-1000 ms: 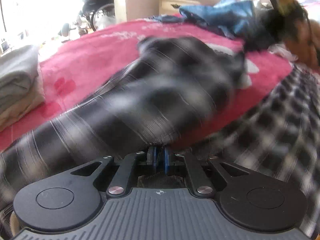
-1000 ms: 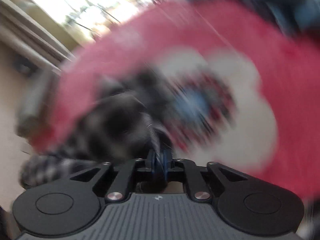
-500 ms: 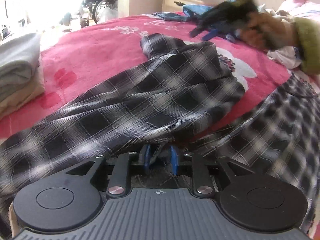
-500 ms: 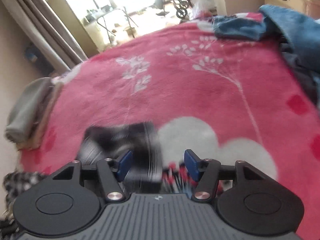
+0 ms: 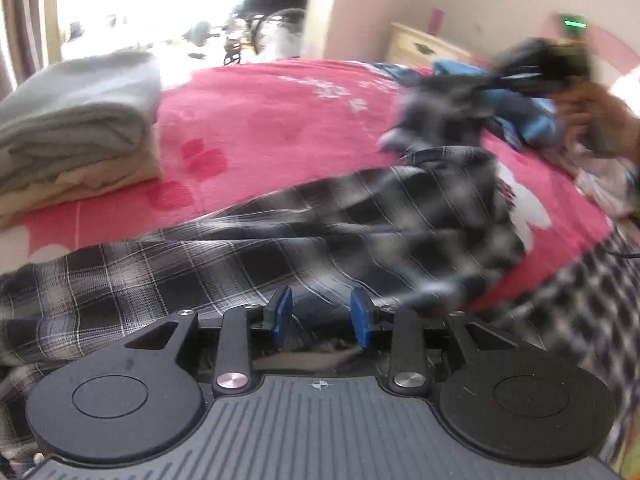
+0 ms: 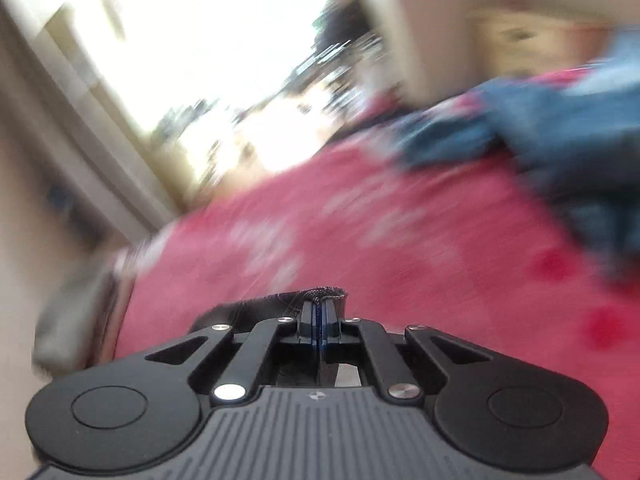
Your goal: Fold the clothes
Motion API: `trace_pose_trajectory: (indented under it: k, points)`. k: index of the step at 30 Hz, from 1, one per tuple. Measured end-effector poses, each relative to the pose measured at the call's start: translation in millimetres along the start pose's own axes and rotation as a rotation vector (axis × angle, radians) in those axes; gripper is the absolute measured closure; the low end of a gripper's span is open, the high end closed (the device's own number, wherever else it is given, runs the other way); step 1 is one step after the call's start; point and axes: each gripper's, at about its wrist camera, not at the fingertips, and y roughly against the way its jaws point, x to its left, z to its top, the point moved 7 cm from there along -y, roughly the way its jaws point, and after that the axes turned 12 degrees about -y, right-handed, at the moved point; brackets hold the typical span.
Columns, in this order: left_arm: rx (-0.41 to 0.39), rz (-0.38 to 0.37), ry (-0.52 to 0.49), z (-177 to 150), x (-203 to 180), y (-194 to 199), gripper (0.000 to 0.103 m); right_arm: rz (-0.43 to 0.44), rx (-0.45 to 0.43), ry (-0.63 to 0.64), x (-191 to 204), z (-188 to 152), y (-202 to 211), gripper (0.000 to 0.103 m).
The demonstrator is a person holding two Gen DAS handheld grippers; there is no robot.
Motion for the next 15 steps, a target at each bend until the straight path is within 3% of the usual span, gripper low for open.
trace_pose_trajectory:
  k: [3,6,11,14,15]
  points:
    - [0.013,0.006,0.013,-1,5,-7,0.071,-0.096,-0.155,-0.108,-49,34,67,0.1]
    - [0.025,0.016,0.008,-4,8,-10,0.071,-0.242,-0.253,-0.228,-113,44,107,0.1]
    - [0.043,0.038,0.001,-9,11,-13,0.071,-0.458,-0.18,-0.461,-222,15,105,0.099]
    - [0.05,0.048,-0.001,-11,13,-13,0.071,-0.581,-0.129,-0.449,-249,-7,95,0.094]
    - [0.05,0.048,0.0,-12,14,-12,0.071,-0.595,-0.136,-0.422,-248,-7,97,0.085]
